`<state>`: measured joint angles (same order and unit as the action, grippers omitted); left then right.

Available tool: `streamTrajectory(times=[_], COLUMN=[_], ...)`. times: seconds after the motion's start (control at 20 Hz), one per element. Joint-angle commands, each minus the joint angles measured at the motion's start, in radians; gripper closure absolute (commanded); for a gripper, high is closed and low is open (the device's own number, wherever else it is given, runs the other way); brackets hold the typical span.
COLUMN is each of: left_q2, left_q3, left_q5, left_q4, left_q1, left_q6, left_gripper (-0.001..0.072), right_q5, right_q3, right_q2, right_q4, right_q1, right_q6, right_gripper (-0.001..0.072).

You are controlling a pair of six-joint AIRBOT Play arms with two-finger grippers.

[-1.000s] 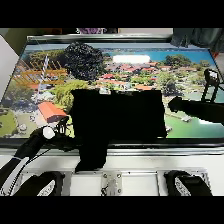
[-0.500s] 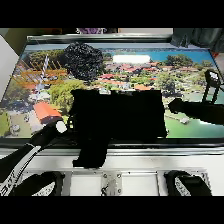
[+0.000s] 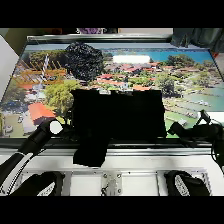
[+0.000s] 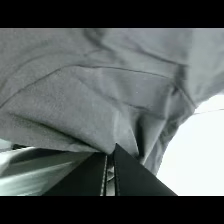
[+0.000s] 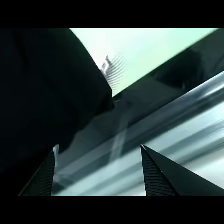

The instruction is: Fold the clothes and pants, and hang the long-sleeved shirts on hangers.

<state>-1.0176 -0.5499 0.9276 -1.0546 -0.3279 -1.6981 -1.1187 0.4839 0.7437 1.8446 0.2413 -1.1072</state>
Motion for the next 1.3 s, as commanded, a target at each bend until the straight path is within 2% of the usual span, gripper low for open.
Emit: streamTrajectory(times=[0.0, 0.05, 0.1, 0.4, 0.6, 0.65, 0.7, 0.75, 0.85, 0.95, 1.1, 1.25], left_q2=[0.043, 0.047, 0.046, 0.046, 0.046, 0.046, 0.047, 0.047, 0.071, 0.15, 0.304, 0.414], left_q3=[-0.001, -0.001, -0.001, 0.0, 0.0, 0.0, 0.0, -0.002, -0.004, -0.004, -0.004, -0.005], left_q5=[0.012, 0.013, 0.015, 0.02, 0.044, 0.049, 0.054, 0.071, 0.142, 0.227, 0.385, 0.433], left_q4=[0.0, 0.0, 0.0, 0.001, 0.0, -0.001, -0.002, -0.001, -0.002, -0.001, 0.0, 0.001], left_q1=[-0.001, -0.001, -0.001, -0.001, 0.0, 0.0, 0.0, 0.008, 0.039, 0.066, 0.04, -0.004], left_q6=[-0.001, 0.0, -0.001, -0.001, -0.001, 0.0, 0.0, 0.0, 0.016, 0.026, 0.005, -0.056], left_gripper=[0.0682, 0.0681, 0.0682, 0.0681, 0.0682, 0.0682, 0.0682, 0.0681, 0.0682, 0.0682, 0.0683, 0.0683], right_q5=[0.23, 0.265, 0.29, 0.476, 0.492, 0.486, 0.467, 0.437, 0.293, 0.076, -0.196, -0.296], right_q3=[-0.161, -0.181, -0.192, -0.194, -0.193, -0.192, -0.186, -0.175, -0.122, -0.05, 0.028, 0.063], right_q2=[0.007, 0.018, 0.032, 0.14, 0.226, 0.229, 0.222, 0.212, 0.18, 0.137, 0.04, -0.02], right_q4=[0.169, 0.185, 0.183, 0.184, 0.18, 0.18, 0.179, 0.163, 0.072, -0.038, -0.11, -0.125], right_q1=[0.029, 0.029, 0.019, -0.169, -0.23, -0.23, -0.23, -0.23, -0.23, -0.23, -0.23, -0.23], right_q6=[0.09, 0.083, 0.082, 0.083, 0.062, 0.024, -0.017, -0.039, -0.066, -0.15, -0.233, -0.233], right_gripper=[0.0169, 0.0245, 0.0269, 0.0269, 0.0273, 0.0389, 0.0607, 0.0683, 0.0684, 0.0684, 0.0684, 0.0685])
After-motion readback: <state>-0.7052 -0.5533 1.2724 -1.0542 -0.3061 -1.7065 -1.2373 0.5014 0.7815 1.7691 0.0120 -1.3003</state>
